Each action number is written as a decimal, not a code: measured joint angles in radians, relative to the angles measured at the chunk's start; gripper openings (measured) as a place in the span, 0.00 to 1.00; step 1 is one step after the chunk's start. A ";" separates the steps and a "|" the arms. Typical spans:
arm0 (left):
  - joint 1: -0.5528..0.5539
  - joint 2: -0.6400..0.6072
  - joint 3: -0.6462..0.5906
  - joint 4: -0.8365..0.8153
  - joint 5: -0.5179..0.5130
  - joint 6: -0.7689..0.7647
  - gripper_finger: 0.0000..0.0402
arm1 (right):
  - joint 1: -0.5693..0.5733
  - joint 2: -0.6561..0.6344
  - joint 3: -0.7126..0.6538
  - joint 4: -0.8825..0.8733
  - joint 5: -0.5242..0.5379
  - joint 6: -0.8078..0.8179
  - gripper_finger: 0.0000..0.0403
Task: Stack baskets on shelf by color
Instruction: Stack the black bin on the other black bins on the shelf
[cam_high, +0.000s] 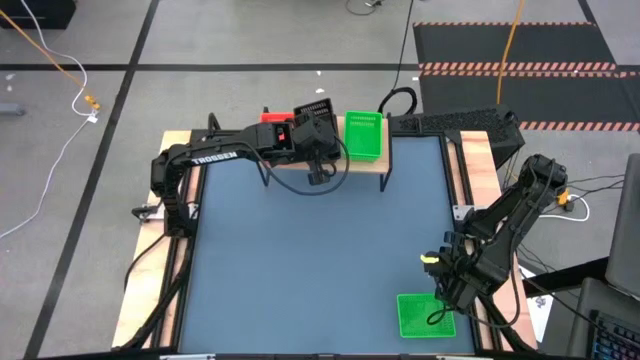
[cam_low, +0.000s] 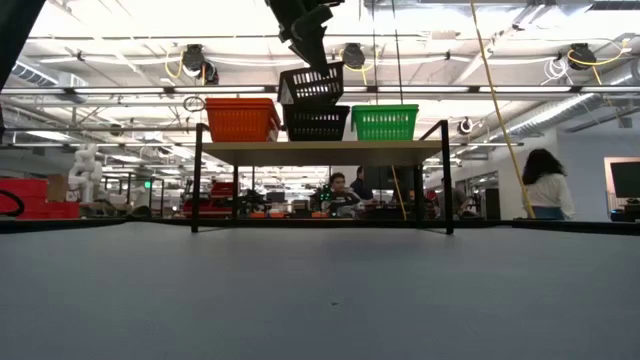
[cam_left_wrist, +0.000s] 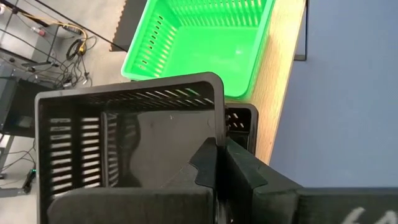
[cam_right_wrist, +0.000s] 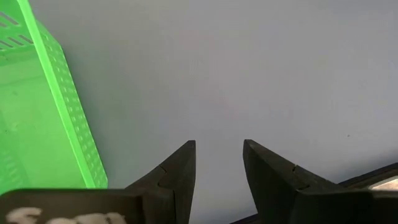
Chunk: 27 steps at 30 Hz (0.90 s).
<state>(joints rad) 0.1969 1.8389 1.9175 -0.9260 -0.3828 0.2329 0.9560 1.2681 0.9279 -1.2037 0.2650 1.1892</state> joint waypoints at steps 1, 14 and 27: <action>0.000 0.000 0.000 0.000 0.000 0.000 0.04 | 0.000 0.000 0.000 0.000 0.000 0.000 0.32; 0.000 0.000 0.000 -0.042 0.019 0.024 0.07 | 0.000 0.000 0.000 0.003 0.000 0.000 0.32; 0.000 0.000 0.000 -0.042 0.019 0.045 0.09 | 0.000 0.000 0.000 0.003 0.000 0.000 0.32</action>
<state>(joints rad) 0.1967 1.8389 1.9179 -0.9680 -0.3634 0.2777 0.9558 1.2682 0.9279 -1.2003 0.2649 1.1892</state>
